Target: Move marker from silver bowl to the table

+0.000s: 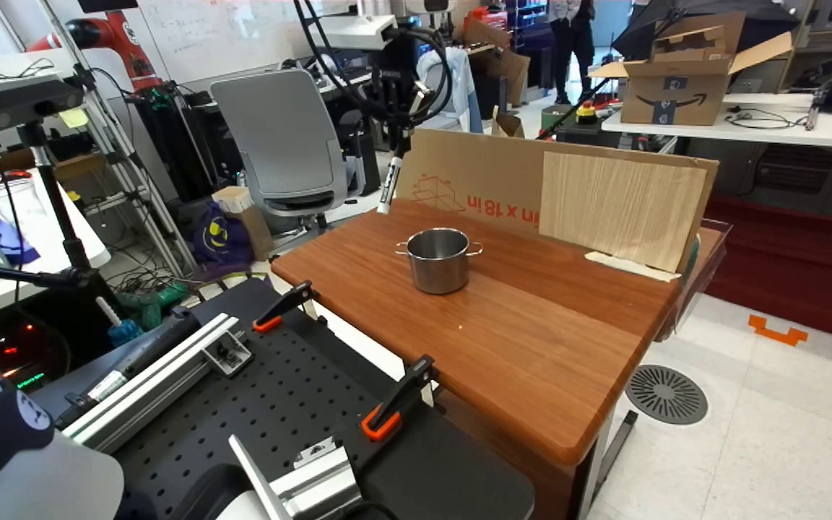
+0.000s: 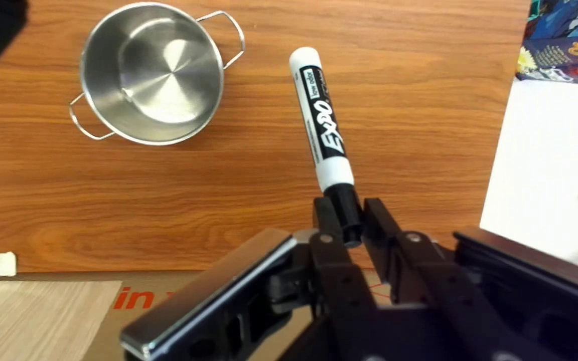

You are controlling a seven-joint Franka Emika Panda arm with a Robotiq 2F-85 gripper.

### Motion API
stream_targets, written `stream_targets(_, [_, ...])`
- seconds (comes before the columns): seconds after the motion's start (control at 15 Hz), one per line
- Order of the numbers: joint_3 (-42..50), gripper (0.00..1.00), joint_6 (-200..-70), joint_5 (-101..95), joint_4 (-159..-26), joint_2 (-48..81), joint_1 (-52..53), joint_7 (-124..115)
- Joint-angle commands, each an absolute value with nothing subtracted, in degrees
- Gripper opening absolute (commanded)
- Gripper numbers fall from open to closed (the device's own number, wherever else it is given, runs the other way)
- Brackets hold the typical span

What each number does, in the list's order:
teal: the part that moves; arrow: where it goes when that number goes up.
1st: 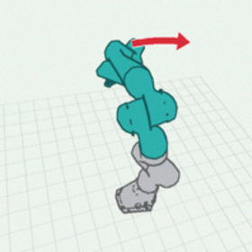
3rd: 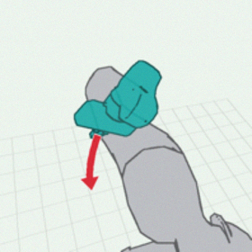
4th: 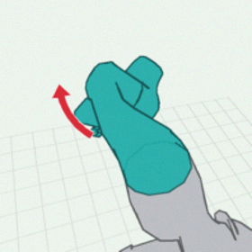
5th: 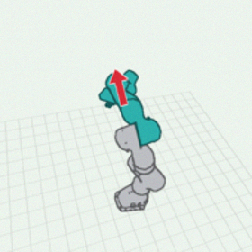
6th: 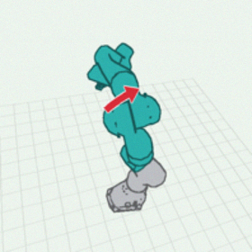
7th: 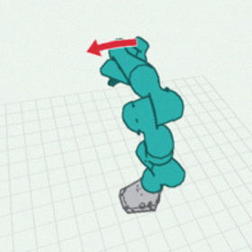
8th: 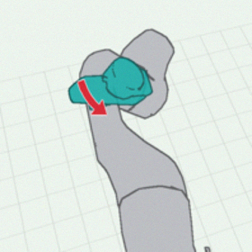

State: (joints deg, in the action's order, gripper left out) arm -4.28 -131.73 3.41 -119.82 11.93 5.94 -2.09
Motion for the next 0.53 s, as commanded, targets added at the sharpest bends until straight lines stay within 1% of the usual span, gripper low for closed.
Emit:
stream_targets(0.0, [-5.48, 0.05, -129.07, 2.28, -116.45, 15.42, 7.32, -3.25])
stream_targets(0.47, [-5.86, 0.05, -124.83, 1.24, -108.67, 25.25, 9.71, -3.75])
